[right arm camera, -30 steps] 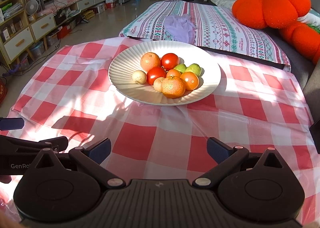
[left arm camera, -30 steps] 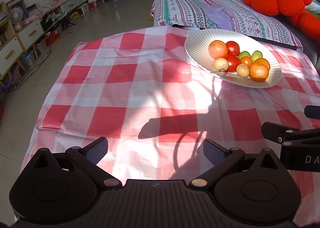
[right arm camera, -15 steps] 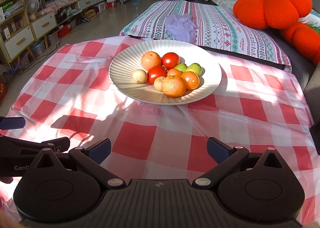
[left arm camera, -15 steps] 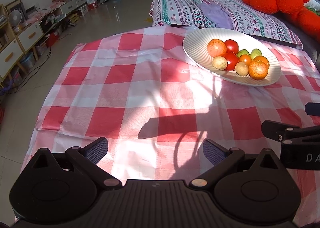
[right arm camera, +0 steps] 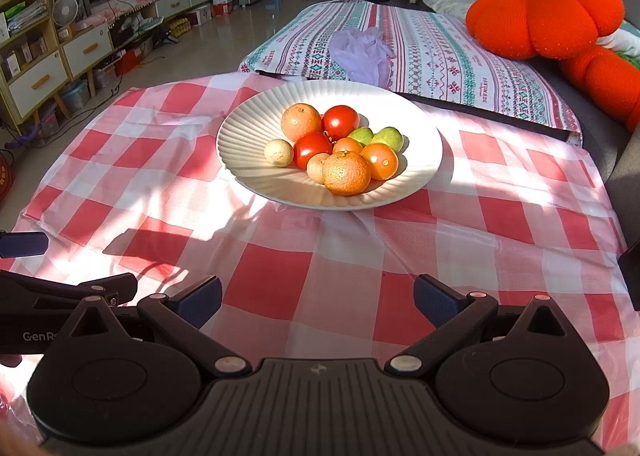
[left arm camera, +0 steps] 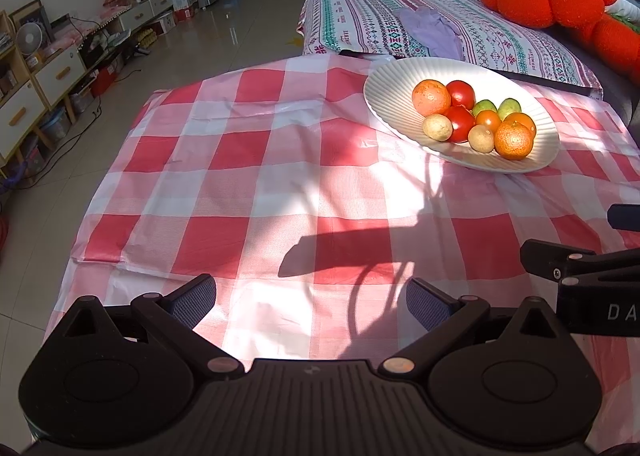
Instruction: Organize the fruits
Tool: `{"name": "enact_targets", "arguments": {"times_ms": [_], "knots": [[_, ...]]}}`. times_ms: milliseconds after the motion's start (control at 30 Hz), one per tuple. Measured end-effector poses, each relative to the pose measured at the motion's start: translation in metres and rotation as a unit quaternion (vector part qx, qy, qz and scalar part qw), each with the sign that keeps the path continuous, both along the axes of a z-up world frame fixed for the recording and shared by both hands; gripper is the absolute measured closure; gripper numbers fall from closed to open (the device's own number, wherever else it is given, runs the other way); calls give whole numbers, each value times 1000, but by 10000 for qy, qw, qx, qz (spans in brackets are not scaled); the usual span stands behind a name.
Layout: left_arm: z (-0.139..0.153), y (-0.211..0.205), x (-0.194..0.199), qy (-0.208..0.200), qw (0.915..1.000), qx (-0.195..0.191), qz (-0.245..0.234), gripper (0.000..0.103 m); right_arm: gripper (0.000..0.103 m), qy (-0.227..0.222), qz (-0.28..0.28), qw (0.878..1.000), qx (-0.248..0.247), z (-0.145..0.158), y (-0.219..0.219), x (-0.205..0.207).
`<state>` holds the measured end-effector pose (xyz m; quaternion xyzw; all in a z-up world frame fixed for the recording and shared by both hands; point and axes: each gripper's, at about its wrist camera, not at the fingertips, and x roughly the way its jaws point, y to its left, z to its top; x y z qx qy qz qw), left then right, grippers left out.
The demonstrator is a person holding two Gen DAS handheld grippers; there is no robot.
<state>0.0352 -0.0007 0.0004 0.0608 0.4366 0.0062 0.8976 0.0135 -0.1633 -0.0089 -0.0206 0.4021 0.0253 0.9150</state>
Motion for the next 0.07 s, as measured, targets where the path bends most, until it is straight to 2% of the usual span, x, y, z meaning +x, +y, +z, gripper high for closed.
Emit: {"name": "enact_targets", "arguments": {"times_ms": [67], "knots": [[0, 0, 0, -3, 10000, 18, 1, 3, 1, -8, 8, 10000, -6, 0, 0, 0]]}}
